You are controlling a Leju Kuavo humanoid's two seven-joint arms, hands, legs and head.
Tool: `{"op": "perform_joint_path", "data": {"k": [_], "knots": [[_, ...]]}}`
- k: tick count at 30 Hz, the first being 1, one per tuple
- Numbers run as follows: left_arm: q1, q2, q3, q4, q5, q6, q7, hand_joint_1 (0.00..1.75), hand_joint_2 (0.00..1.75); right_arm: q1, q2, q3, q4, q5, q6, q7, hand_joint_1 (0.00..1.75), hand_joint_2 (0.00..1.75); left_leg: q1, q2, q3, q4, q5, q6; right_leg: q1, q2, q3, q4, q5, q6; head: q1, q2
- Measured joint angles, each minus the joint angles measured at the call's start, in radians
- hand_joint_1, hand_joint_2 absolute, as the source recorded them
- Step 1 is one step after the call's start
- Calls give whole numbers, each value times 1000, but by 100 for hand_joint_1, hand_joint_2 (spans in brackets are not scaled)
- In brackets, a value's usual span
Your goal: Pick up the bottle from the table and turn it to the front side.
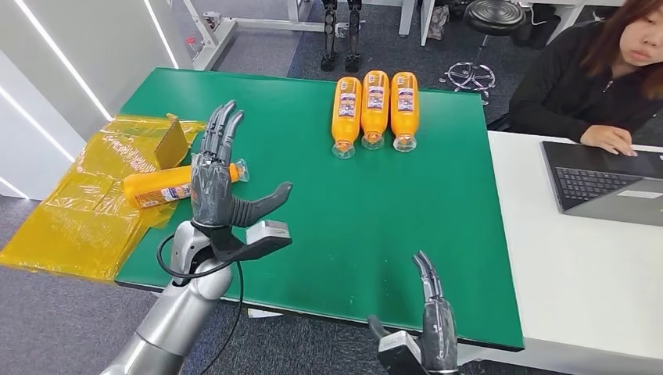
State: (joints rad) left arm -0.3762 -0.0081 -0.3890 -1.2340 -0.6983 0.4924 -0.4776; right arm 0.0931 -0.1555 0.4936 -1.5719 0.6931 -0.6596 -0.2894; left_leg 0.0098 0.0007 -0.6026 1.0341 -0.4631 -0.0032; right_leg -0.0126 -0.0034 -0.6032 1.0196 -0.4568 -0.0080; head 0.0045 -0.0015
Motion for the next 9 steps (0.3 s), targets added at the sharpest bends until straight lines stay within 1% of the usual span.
{"op": "perform_joint_path", "data": {"k": [1,3,4,5,7,9], "knots": [[19,3,-19,-39,151,-108,-33,0,175,8,-2,-7,-15,-11,3,-8,0,175,0,0,0,0,0,0,0,0,0,0,0,0,0,0],[64,7,-45,-112,417,-342,-87,0,175,20,-4,-21,-46,-43,17,-30,0,175,0,0,0,0,0,0,0,0,0,0,0,0,0,0],[87,7,-51,-143,516,-442,-104,0,175,26,-5,-30,-65,-53,23,-39,0,175,0,0,0,0,-1,0,0,0,0,0,0,0,0,0],[109,7,-53,-169,594,-522,-115,0,175,35,-5,-41,-86,-55,24,-45,0,175,0,0,0,0,-1,0,0,0,0,0,0,0,0,0],[151,6,-52,-201,695,-625,-123,0,175,61,-8,-65,-137,-35,13,-44,0,175,0,0,0,0,-2,0,0,0,0,0,-1,1,0,0],[180,4,-49,-209,742,-671,-123,0,175,86,-13,-86,-180,-12,3,-33,0,175,0,0,0,0,-2,1,0,-1,0,-1,-2,1,0,0]]}}
